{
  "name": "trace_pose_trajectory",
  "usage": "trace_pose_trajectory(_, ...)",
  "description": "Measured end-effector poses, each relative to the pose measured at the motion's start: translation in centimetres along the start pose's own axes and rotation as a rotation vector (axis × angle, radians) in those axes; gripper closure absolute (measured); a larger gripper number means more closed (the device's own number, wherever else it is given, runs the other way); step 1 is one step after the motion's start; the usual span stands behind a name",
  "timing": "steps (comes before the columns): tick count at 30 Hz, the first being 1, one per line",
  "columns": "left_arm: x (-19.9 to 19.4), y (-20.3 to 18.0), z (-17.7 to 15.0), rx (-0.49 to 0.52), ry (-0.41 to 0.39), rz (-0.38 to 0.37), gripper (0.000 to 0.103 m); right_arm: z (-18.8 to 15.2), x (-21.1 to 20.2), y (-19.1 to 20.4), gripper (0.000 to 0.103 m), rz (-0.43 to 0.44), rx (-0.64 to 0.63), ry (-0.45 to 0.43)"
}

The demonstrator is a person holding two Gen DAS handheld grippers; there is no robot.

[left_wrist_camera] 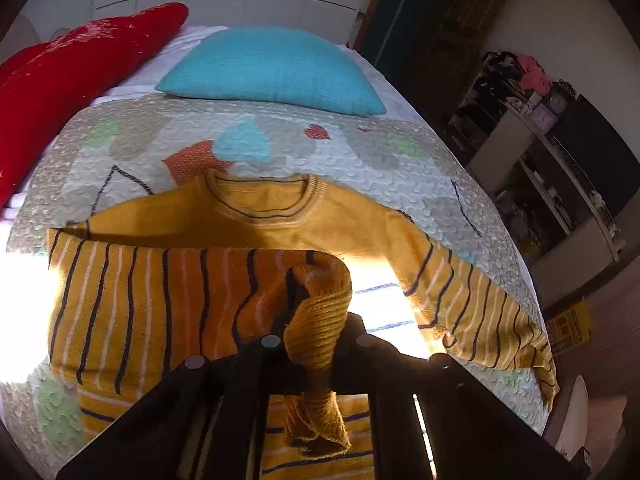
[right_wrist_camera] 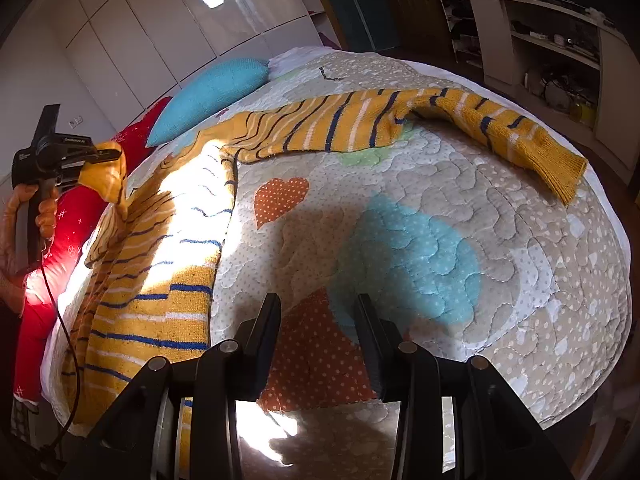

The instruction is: Fold small clothes

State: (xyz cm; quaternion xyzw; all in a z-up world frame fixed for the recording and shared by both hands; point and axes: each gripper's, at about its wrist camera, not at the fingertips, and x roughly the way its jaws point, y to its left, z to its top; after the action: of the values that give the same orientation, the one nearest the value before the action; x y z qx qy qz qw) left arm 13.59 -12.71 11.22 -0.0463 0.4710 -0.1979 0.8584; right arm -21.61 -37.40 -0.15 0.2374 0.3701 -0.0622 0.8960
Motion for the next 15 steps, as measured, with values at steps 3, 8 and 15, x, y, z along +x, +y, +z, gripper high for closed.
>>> trace_pose_trajectory(3, 3.6, -4.1, -0.6, 0.089, 0.036, 0.045, 0.096, -0.1, -0.1, -0.5, 0.061, 0.023, 0.006, -0.005)
trace_pose_trajectory(8, 6.6, -5.7, -2.3, 0.109, 0.111, 0.016, 0.062, 0.1, -0.5, -0.8, 0.061, 0.046, 0.002, -0.010)
trace_pose_trajectory(15, -0.6, -2.8, -4.9, 0.045, 0.039, -0.095, 0.033, 2.8, -0.6, 1.5, 0.060, 0.069, -0.067, -0.032)
